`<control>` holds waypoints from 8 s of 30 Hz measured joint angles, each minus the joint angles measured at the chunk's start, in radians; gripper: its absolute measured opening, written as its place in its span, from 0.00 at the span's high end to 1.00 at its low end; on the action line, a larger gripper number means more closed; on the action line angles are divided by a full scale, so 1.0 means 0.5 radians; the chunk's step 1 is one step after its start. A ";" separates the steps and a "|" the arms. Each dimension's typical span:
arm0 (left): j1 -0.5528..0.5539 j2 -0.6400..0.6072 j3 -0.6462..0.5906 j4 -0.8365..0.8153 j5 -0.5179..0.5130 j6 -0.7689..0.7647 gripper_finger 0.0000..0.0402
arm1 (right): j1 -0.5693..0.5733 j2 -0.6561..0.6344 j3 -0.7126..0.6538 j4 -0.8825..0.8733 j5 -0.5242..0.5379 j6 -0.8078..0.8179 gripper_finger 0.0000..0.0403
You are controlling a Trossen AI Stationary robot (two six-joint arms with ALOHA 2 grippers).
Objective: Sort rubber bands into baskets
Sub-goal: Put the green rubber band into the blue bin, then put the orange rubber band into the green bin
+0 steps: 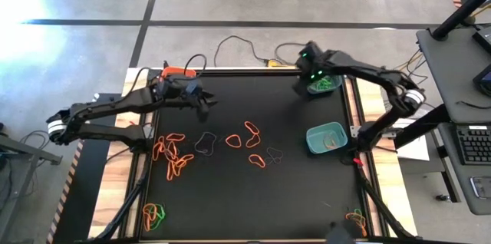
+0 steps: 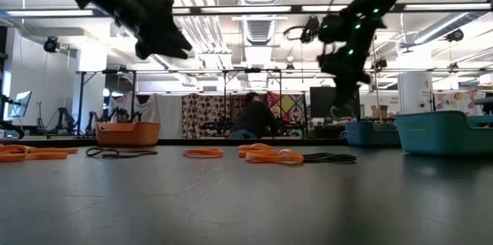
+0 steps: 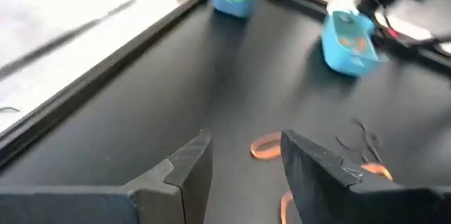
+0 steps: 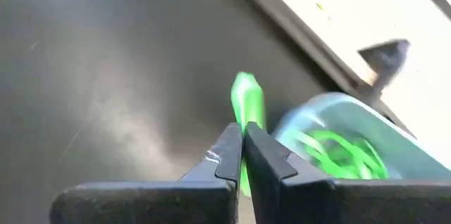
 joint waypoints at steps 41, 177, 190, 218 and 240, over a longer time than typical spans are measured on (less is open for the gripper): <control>-0.741 -0.381 0.036 -0.742 0.085 -0.456 0.62 | 0.883 -0.514 -0.206 0.546 0.096 0.768 0.54; -1.280 -0.428 0.154 -1.388 -0.755 0.228 0.62 | 1.707 -0.554 -0.087 -0.460 0.457 1.761 0.64; -1.279 -0.421 0.151 -1.338 -0.758 1.000 0.62 | 1.694 0.465 0.300 0.758 0.263 0.843 0.65; -1.228 -0.295 0.114 -1.232 -0.901 0.619 0.62 | 1.611 1.036 0.488 0.415 -0.147 0.459 0.80; -0.791 -0.280 -0.039 -0.920 -0.561 0.801 0.62 | 1.534 0.279 0.516 -0.485 0.384 1.176 0.98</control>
